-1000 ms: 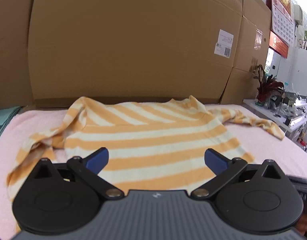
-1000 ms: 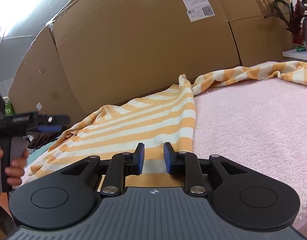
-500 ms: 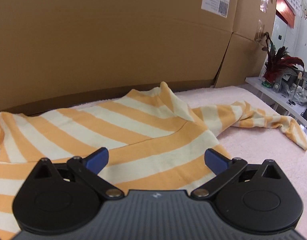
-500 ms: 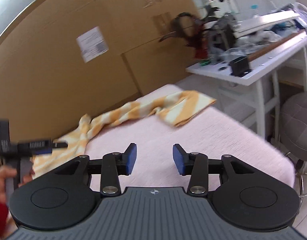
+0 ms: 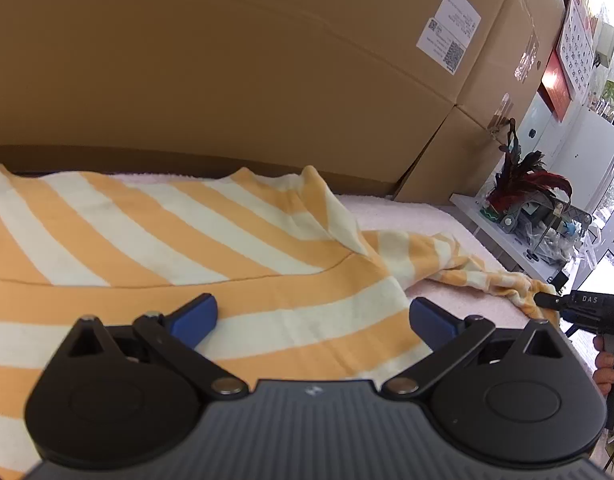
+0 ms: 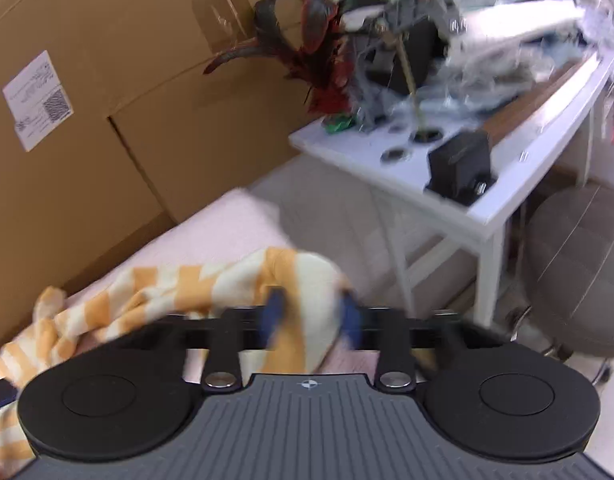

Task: Fold clothes
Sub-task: 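Grasp the shirt sleeve cuff with the right gripper and lift it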

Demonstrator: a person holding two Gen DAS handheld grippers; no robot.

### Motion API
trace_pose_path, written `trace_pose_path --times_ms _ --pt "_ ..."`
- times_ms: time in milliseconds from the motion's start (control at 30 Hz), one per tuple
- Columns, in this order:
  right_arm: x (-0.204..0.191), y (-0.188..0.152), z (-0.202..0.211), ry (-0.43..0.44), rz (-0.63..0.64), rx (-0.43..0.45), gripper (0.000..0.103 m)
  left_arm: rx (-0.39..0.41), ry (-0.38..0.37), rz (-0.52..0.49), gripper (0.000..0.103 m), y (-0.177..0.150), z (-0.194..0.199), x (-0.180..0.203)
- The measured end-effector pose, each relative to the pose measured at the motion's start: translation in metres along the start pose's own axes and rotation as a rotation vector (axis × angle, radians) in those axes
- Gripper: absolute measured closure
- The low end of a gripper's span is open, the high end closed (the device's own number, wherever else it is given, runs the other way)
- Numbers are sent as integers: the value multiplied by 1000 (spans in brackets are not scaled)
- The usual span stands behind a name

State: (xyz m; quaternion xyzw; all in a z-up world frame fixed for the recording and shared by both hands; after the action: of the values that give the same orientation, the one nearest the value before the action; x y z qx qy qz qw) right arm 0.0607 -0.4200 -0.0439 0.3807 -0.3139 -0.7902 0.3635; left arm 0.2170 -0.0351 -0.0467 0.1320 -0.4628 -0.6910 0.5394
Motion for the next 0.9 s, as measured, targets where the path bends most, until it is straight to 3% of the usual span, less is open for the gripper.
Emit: trace_pose_path --times_ms 100,200,300,367,467,600,633,733,833,900 --pt "-18 19 8 -1 118 64 95 -3 7 -8 1 0 -1 1" --pt "-28 57 28 -25 158 187 95 -6 14 -16 1 0 -1 2" --pt "-30 99 49 -134 214 347 95 -9 20 -25 1 -1 -2 3" --pt "-25 120 51 -204 240 399 95 -10 24 -29 1 -1 -2 4" --pt "-22 133 33 -250 276 375 96 -11 28 -34 1 -1 -2 4" --pt "-24 123 5 -297 343 275 96 -11 27 -34 1 0 -2 4" --pt "-23 122 4 -293 321 269 96 -11 27 -35 1 0 -2 4" --pt "-28 124 17 -202 267 368 96 -11 28 -37 1 0 -3 4" --pt "-43 125 12 -216 359 315 96 -12 29 -39 1 0 -3 4" --pt "-44 126 14 -211 348 290 96 -12 29 -41 1 0 -3 4"
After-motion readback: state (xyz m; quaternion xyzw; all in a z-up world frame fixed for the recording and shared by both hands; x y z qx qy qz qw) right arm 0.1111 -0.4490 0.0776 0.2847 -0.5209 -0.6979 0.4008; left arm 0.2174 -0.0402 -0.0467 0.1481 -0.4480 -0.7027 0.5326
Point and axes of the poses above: each gripper's, at about its wrist camera, not at the fingertips, and z roughly against the way its jaws point, x to its right, y to its top, the point moved 4 cm from there along -z, roughly the way its jaws point, and after that the axes turned 3 degrees about y, right-handed, at the moved point
